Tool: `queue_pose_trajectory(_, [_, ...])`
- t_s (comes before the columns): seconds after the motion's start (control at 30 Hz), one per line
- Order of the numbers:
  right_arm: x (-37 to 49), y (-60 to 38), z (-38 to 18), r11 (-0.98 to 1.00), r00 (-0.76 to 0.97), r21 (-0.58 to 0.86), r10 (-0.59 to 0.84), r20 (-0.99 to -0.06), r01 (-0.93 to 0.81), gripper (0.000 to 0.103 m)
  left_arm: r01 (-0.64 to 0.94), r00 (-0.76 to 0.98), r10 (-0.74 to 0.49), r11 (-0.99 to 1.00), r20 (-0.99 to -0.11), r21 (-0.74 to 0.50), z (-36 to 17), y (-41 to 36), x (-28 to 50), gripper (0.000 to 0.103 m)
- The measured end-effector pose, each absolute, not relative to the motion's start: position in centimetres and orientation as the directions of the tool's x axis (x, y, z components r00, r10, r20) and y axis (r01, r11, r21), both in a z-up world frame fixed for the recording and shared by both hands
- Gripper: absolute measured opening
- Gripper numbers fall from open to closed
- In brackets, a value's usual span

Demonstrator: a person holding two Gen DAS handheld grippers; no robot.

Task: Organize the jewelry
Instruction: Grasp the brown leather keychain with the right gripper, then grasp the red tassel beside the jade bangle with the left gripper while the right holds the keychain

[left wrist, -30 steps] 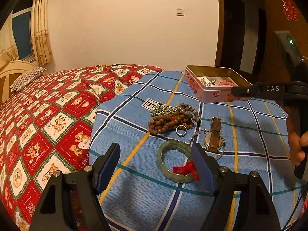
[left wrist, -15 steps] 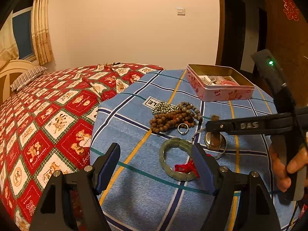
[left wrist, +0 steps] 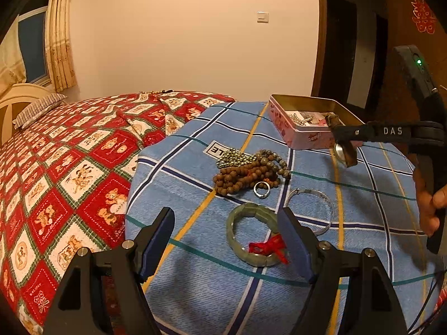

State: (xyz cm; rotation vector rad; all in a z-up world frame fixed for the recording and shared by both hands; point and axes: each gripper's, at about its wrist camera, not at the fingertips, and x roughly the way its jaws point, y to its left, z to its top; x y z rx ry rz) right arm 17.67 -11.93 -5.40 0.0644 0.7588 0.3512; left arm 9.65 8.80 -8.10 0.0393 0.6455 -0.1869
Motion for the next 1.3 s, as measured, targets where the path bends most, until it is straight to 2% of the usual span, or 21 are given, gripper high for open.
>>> queue_pose_trajectory(0.07, [17.9,-12.7,-5.1,0.941,0.679,0.194,0.335,-0.653,-0.278,0.019,0.194,0.783,-0.169,0.981,-0.599,-0.022,-8.0,8.5,9.7,0.076])
queue_pose_trajectory(0.17, [18.1,-14.7,-5.0,0.908,0.677,0.326,0.416,-0.607,-0.264,0.019,0.206,0.777,-0.177,0.978,-0.604,-0.022,-8.1,8.0,9.8,0.076])
queue_pose_trajectory(0.33, [18.6,-16.0,-5.3,0.881,0.672,0.414,0.452,-0.586,-0.231,0.019,0.233,0.763,-0.19,0.972,-0.618,-0.011,-8.5,7.1,10.1,0.076])
queue_pose_trajectory(0.6, [18.1,-16.0,-5.8,0.929,0.702,0.317,0.355,-0.617,-0.192,0.019,0.254,0.713,-0.208,0.967,-0.669,-0.029,-10.1,6.6,10.8,0.076])
queue_pose_trajectory(0.67, [18.0,-16.3,-5.6,0.919,0.705,0.342,0.375,-0.602,-0.196,0.019,0.257,0.701,-0.219,0.965,-0.679,-0.046,-10.3,6.8,11.0,0.071])
queue_pose_trajectory(0.7, [17.9,-16.2,-5.4,0.919,0.712,0.341,0.372,-0.595,-0.195,0.019,0.257,0.692,-0.221,0.965,-0.687,-0.052,-10.4,6.8,11.2,0.065])
queue_pose_trajectory(0.83, [17.7,-16.3,-4.6,0.918,0.734,0.343,0.372,-0.568,-0.2,0.019,0.254,0.642,-0.227,0.964,-0.732,-0.076,-11.3,6.7,12.0,0.03])
queue_pose_trajectory(0.9, [17.7,-16.5,-4.3,0.916,0.738,0.348,0.374,-0.562,-0.199,0.019,0.279,0.636,-0.253,0.956,-0.729,-0.088,-11.3,6.5,11.8,0.018])
queue_pose_trajectory(1.03, [17.4,-16.7,-4.3,0.913,0.743,0.358,0.375,-0.555,-0.193,0.019,0.3,0.648,-0.277,0.949,-0.71,-0.096,-11.0,6.4,11.3,0.016])
queue_pose_trajectory(1.2, [17.2,-17.2,-4.2,0.901,0.748,0.388,0.391,-0.536,-0.193,0.019,0.359,0.702,-0.353,0.925,-0.619,-0.121,-8.8,6.4,9.9,0.015])
queue_pose_trajectory(1.3, [17.2,-17.4,-4.2,0.899,0.75,0.394,0.392,-0.532,-0.19,0.019,0.368,0.695,-0.375,0.919,-0.613,-0.144,-8.2,6.4,10.3,0.016])
